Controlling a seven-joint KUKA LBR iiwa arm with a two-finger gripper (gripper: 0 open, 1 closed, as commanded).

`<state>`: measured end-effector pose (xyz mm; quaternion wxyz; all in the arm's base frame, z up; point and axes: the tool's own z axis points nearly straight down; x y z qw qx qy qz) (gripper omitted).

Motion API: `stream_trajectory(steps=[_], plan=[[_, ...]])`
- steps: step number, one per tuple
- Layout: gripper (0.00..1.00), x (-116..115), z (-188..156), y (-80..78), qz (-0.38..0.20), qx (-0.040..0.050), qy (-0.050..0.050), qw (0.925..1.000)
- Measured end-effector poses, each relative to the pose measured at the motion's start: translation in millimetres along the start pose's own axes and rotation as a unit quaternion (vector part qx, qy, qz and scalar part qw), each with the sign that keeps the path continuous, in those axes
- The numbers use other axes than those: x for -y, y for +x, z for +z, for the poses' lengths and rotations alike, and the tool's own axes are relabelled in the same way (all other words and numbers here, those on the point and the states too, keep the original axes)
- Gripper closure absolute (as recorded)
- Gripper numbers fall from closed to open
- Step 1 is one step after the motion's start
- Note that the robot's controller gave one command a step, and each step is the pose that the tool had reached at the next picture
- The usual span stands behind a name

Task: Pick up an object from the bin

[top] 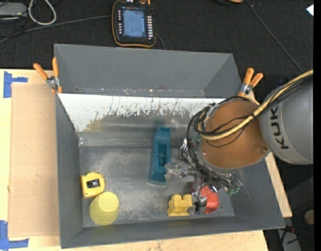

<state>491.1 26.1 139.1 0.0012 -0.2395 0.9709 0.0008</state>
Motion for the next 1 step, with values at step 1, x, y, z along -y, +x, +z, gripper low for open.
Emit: stream_trajectory(steps=[1], plan=[[0.00,-4.4,41.9,9.8,0.134,-0.0132,-0.003,0.9909]])
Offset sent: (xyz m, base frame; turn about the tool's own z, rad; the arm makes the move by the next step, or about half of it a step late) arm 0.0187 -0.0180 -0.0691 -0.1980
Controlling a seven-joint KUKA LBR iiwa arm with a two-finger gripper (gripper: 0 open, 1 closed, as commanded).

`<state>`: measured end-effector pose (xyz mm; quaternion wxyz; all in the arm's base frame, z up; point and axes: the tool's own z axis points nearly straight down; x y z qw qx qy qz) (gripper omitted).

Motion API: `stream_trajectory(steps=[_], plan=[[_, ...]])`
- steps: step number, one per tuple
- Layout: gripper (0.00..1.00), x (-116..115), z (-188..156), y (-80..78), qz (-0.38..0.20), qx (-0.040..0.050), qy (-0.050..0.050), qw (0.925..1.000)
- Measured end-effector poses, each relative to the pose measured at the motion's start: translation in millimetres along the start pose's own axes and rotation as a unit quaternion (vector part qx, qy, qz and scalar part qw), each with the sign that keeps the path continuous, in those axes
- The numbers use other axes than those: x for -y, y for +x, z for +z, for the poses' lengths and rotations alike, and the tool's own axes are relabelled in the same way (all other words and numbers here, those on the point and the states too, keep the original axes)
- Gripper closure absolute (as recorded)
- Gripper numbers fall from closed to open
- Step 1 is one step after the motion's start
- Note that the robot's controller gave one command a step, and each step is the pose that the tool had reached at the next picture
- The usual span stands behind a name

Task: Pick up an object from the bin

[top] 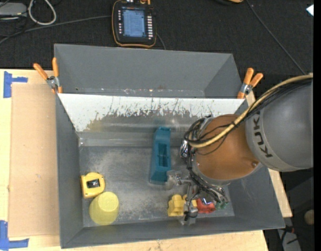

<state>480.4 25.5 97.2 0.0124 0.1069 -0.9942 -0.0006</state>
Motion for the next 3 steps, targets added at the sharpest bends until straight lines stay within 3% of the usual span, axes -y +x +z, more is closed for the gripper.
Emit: stream_trajectory(steps=[1,2,3], plan=[[0.00,21,18,-23.7,-0.237,0.0071,0.002,0.9715],[1.00,7,13,-25.4,-0.094,0.0034,-0.013,0.9955],[1.00,7,12,-25.4,-0.094,0.0035,-0.013,0.9955]])
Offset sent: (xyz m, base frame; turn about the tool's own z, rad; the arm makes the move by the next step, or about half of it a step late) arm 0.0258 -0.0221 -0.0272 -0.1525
